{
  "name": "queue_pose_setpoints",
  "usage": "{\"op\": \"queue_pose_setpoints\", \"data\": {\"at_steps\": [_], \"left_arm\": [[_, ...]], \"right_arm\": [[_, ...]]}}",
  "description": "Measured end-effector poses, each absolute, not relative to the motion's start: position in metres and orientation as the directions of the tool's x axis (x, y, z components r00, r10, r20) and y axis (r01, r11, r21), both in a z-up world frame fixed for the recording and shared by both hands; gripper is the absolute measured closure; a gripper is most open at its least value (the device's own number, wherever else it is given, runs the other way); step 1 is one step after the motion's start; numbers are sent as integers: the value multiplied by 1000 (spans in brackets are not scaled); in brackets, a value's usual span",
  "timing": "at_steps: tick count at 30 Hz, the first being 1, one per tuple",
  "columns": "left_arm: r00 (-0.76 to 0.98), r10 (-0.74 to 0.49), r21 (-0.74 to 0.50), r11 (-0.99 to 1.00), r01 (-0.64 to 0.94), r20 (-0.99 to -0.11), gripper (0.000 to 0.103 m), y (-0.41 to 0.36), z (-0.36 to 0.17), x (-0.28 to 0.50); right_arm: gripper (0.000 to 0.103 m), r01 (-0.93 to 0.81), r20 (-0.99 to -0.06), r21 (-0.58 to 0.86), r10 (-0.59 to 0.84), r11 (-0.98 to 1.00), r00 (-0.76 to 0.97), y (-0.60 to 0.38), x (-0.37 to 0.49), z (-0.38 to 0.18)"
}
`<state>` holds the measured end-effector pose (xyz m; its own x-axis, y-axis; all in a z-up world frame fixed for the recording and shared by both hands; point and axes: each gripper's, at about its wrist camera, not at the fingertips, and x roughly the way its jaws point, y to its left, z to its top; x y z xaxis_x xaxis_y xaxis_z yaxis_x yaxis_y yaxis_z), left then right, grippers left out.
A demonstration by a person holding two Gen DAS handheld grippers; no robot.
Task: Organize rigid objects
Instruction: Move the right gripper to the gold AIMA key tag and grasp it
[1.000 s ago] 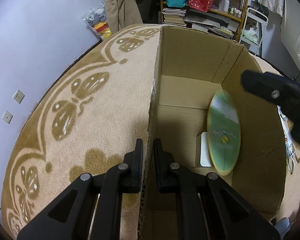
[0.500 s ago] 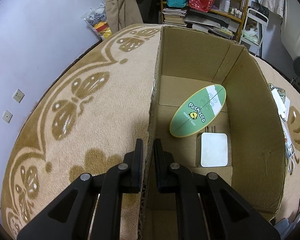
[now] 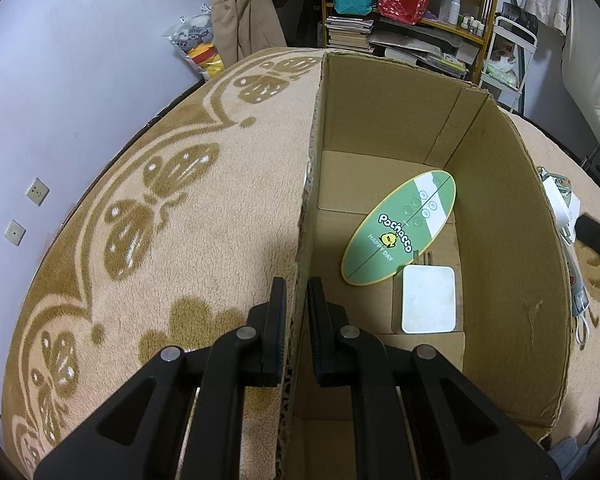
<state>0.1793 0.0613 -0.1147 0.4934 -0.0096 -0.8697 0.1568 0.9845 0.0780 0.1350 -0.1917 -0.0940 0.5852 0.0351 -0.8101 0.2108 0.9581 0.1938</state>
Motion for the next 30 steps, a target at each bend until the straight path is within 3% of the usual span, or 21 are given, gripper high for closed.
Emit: {"op": "queue_pose_setpoints", "data": {"at_steps": [20, 30], "left_arm": [[493, -10, 78, 985, 156, -870, 93, 61, -115, 179], [495, -10, 77, 985, 155, -869, 93, 61, -114, 179]], "right_arm": [[21, 270, -883, 286, 143, 919, 447, -205, 130, -158], [28, 264, -895, 238, 105, 935, 434, -198, 134, -165]]}}
